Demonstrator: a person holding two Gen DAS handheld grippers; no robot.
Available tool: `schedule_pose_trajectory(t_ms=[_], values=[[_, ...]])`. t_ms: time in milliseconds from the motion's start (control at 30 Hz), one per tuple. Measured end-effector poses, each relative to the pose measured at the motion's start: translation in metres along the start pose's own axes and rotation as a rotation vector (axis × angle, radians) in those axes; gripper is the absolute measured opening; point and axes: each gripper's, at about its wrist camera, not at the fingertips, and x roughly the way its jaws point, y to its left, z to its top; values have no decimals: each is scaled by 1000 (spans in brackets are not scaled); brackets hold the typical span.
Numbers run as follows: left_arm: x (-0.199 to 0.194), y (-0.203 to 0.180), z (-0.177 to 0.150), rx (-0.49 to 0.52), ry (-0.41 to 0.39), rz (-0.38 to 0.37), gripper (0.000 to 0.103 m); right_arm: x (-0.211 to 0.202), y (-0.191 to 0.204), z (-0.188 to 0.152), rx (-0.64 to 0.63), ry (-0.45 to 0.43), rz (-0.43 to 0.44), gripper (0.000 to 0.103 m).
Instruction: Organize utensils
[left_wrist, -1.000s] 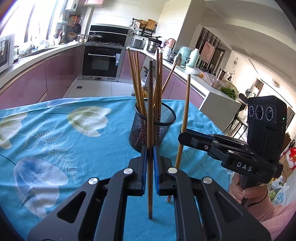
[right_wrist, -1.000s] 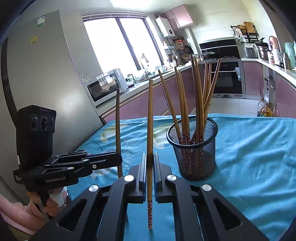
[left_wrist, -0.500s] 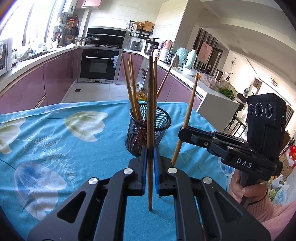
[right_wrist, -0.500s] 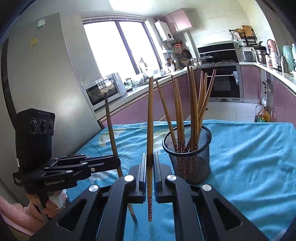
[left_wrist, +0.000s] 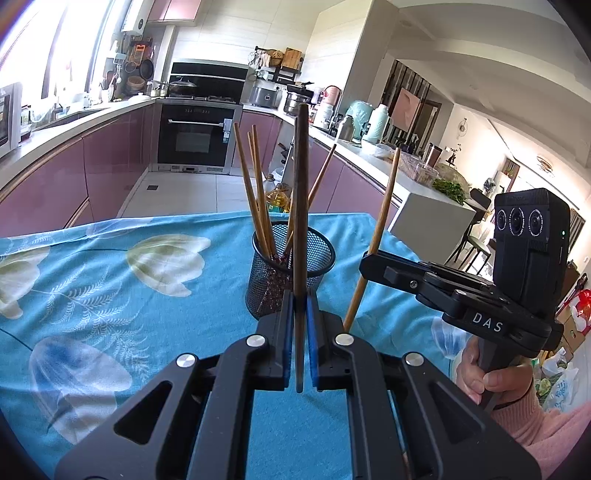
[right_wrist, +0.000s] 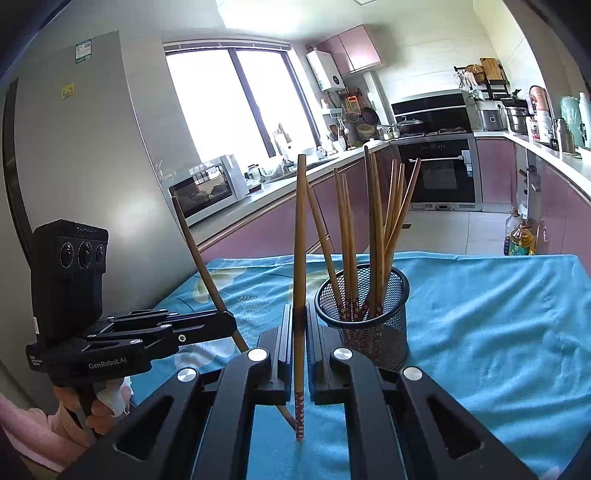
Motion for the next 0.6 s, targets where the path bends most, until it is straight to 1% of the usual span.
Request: schedule_pose_trajectory(t_ms=[600], values=[[2,-5,13,17,-20,-2,8,-7,3,8,-17,-29,-13,5]])
